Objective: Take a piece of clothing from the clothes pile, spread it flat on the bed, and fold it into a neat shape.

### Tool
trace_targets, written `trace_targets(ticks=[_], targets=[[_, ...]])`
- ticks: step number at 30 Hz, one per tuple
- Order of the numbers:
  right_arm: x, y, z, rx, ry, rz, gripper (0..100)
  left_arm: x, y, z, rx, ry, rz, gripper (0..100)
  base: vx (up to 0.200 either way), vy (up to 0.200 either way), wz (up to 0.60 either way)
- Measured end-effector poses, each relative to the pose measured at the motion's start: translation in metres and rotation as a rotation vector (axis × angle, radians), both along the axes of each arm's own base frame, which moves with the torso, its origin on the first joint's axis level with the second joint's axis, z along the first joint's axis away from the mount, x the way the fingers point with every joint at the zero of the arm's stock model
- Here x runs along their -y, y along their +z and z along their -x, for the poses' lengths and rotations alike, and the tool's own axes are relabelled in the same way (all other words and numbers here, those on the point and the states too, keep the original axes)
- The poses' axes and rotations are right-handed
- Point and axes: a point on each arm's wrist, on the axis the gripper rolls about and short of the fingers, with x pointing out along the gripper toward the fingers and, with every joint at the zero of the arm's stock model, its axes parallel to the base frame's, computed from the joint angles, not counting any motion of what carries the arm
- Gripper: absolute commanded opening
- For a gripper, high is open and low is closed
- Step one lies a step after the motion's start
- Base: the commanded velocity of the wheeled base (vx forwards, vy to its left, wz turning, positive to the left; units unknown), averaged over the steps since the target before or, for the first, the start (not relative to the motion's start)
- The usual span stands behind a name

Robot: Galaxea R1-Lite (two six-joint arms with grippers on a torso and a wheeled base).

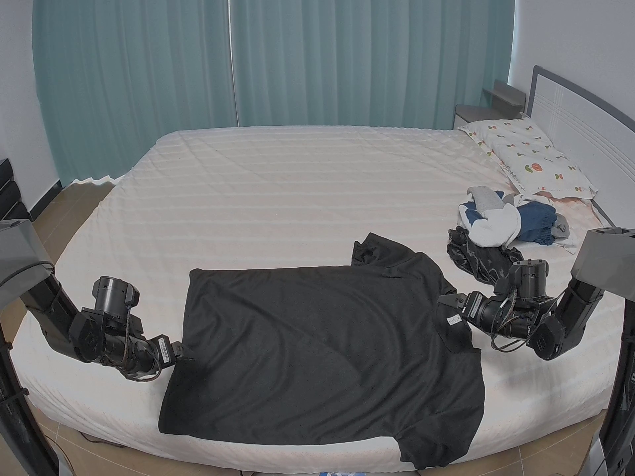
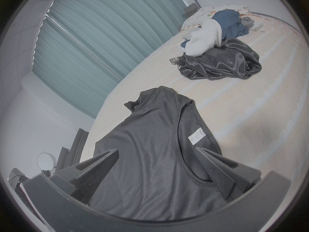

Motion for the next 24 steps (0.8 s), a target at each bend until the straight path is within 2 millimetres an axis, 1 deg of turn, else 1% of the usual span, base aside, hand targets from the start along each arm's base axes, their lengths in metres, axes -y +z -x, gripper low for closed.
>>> trace_targets(ticks=[8, 14, 24], targets=[[-0.0001, -0.0023, 0.0013, -0.009, 0.001, 0.001, 100, 0.0012, -0.0033, 0.0017, -0.017, -0.006, -0.001, 100, 0.0, 0.0, 0.0], [0.0001, -0.0026, 0.002, -0.012, 0.0, 0.003, 100, 0.0015, -0.0047, 0.0016, -0.023, -0.005, 0.0, 100, -0.2, 0.0, 0.0], [0.0014, -0.0017, 0.0, -0.006, -0.005, 0.002, 100, 0.0021, -0.0053, 0.0016, -0.025, -0.007, 0.0, 100, 0.0, 0.0, 0.0]])
